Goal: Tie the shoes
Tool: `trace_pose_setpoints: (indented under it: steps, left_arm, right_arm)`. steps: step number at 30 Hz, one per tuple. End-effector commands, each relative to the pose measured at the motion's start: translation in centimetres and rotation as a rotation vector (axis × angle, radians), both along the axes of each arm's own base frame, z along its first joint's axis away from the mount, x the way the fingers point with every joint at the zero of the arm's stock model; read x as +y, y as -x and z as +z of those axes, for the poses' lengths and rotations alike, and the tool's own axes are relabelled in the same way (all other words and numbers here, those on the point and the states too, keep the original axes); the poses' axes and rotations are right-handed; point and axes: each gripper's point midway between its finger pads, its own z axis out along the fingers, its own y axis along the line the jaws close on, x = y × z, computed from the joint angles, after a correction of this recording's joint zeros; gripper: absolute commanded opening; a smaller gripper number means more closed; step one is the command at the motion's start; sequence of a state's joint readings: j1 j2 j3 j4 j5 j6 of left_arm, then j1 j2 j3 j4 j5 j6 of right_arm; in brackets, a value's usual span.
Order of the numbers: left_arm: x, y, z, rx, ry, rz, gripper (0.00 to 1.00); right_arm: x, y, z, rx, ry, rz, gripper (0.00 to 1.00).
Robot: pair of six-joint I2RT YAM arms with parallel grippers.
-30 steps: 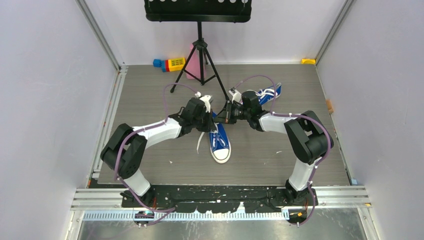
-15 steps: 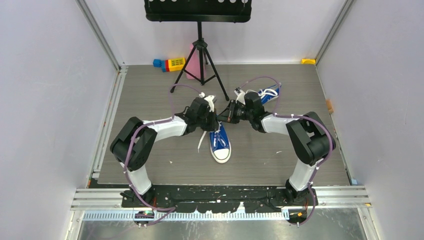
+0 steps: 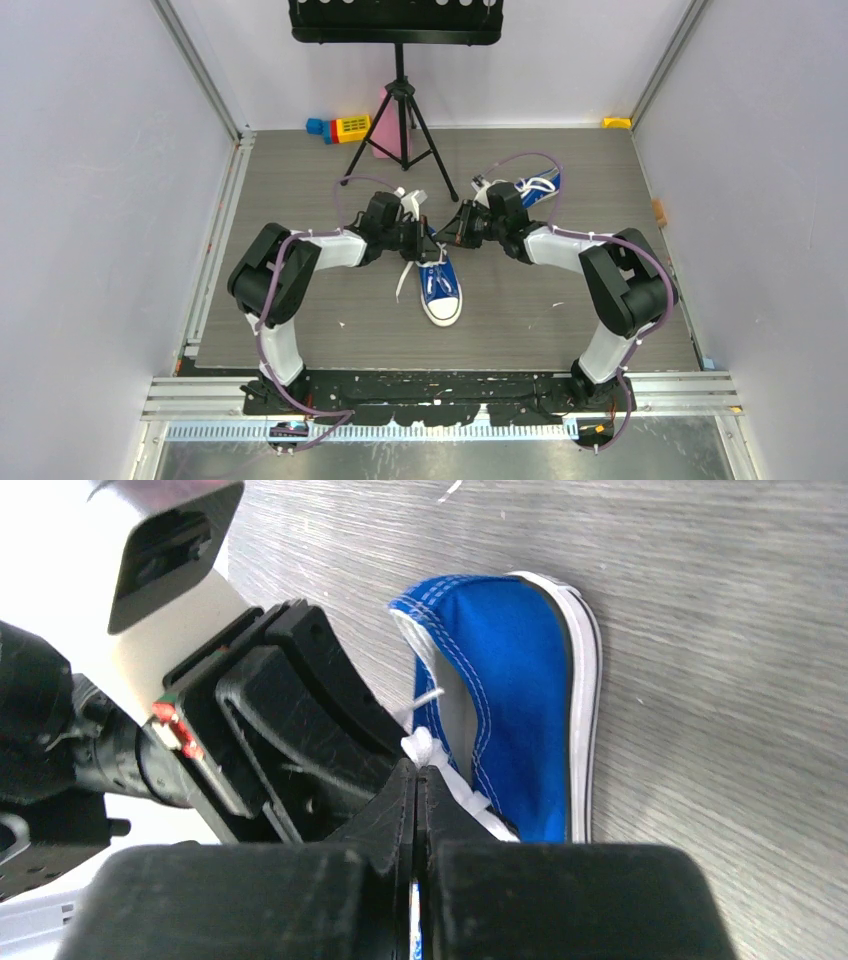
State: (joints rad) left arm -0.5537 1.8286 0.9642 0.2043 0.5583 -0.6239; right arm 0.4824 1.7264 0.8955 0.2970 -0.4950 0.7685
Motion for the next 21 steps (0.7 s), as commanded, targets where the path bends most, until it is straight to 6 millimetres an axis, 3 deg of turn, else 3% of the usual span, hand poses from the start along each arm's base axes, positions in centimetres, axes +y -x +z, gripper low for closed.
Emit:
trace_pose_setpoints:
  steps: [1,4,11,21]
  left_arm:
    - [-1.4,0.6,0.9,0.066,0.183,-0.082,0.0]
    - [-1.6,0.8,0.0,0.095,0.187,-0.098,0.0]
    - [-1.1,0.9,-0.7,0.097,0.141,-0.097,0.0]
    - [-0.9,0.8,-0.9,0.089,0.122,-0.09,0.0]
  right_arm:
    - [0.3,-0.4,3.0,-0.026,-0.002,-0.032,0.04]
    - [0.0,-0.5,2.8,-0.007,0.023,-0.044,0.08]
    - [-0.7,-0.3,3.0,0.003,0.079,-0.05,0.4]
    - [-2.4,0.9,2.4,0.039,0.195,-0.049,0.45]
